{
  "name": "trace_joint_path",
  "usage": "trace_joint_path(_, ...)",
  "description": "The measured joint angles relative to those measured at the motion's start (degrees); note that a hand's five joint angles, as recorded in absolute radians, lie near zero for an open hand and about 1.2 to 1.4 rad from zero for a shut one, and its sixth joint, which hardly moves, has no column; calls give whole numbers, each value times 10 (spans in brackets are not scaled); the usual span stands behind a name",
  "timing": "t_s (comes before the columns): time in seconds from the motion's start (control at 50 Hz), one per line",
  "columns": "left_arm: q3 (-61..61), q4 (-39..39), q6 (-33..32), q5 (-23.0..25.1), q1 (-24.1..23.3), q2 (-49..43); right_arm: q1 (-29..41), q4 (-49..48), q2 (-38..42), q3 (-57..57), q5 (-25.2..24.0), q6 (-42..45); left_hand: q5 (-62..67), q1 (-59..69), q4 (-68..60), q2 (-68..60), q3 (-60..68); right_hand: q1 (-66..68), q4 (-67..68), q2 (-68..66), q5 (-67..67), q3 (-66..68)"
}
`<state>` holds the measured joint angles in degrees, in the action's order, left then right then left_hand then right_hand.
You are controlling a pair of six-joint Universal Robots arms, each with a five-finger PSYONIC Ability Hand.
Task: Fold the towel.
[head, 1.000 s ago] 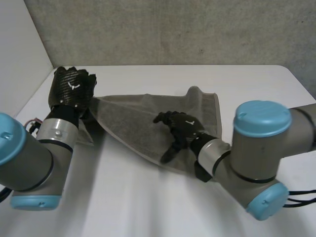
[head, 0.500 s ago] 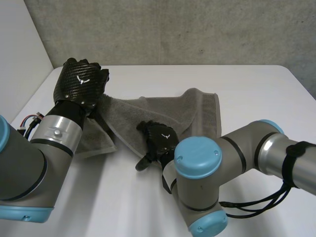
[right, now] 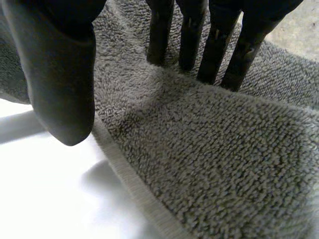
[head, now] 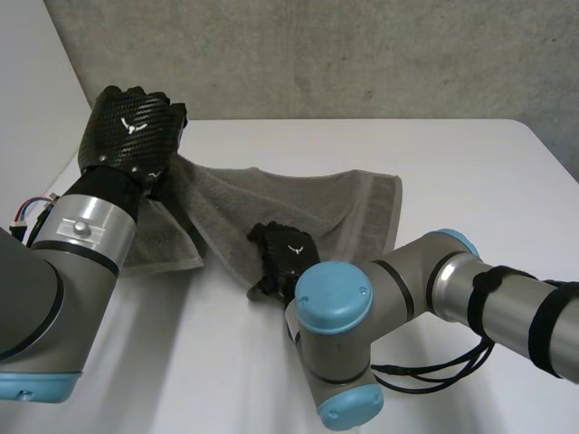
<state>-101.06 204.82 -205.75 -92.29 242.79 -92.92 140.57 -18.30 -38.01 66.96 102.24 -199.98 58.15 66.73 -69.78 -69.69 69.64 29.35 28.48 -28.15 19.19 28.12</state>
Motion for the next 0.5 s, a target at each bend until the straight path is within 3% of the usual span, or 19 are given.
trace_joint_path(0.08, 3, -6, 9, 0, 0, 2, 0, 0, 6, -11, 1, 1, 0, 0, 0, 0, 0, 138, 144, -151, 140, 149)
trace_joint_path(0.2, 3, -10, 15, 0, 1, 4, -1, 4, 17, -22, -2, 1, 0, 0, 0, 0, 0, 463, 460, -468, 459, 450)
trace_joint_path(0.34, 1, -12, 15, 0, 1, 9, -18, 18, -2, -7, -4, 11, 0, 0, 0, 0, 0, 470, 474, -469, 466, 463)
trace_joint_path(0.5, -1, -14, 14, 1, 2, 21, -111, 27, -86, 52, -8, 61, 0, 0, 0, 0, 0, 470, 480, -469, 467, 465)
